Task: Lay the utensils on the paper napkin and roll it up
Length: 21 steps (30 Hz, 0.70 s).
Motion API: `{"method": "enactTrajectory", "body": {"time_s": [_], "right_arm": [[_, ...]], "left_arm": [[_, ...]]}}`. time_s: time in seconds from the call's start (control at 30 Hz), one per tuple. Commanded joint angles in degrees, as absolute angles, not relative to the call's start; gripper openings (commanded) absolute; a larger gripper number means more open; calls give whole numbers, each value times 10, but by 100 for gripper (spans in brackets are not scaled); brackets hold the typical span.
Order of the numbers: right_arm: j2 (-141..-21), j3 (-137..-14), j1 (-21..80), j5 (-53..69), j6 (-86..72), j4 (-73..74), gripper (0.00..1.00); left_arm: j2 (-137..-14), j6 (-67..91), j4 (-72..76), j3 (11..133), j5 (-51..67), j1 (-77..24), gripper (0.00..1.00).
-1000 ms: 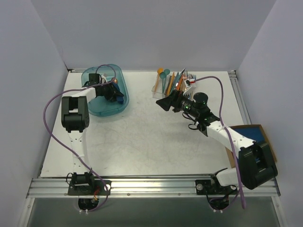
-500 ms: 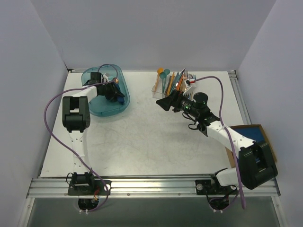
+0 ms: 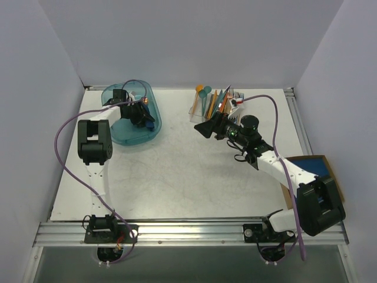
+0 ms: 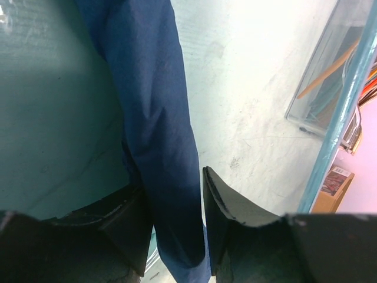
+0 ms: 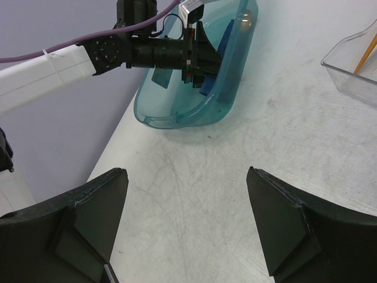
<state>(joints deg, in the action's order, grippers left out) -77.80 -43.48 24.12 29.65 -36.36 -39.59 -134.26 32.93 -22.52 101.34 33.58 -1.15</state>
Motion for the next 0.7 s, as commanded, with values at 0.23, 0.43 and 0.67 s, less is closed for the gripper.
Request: {"method": "enactTrajectory", "body": {"time_s": [0.23,0.43,0.67], "right_arm": [[-819,-486,279,254,-333,-343,84],[-884,-562,327,197,-313,-262,84],[-1045,-698,363,147,-313,-197,82]], "left_arm": [[-1362,296,-304,1012,278,-13,44],[-1360,298,-276,984,309,-28,32],[-1332,335,-177,896,330,-51,31]]}}
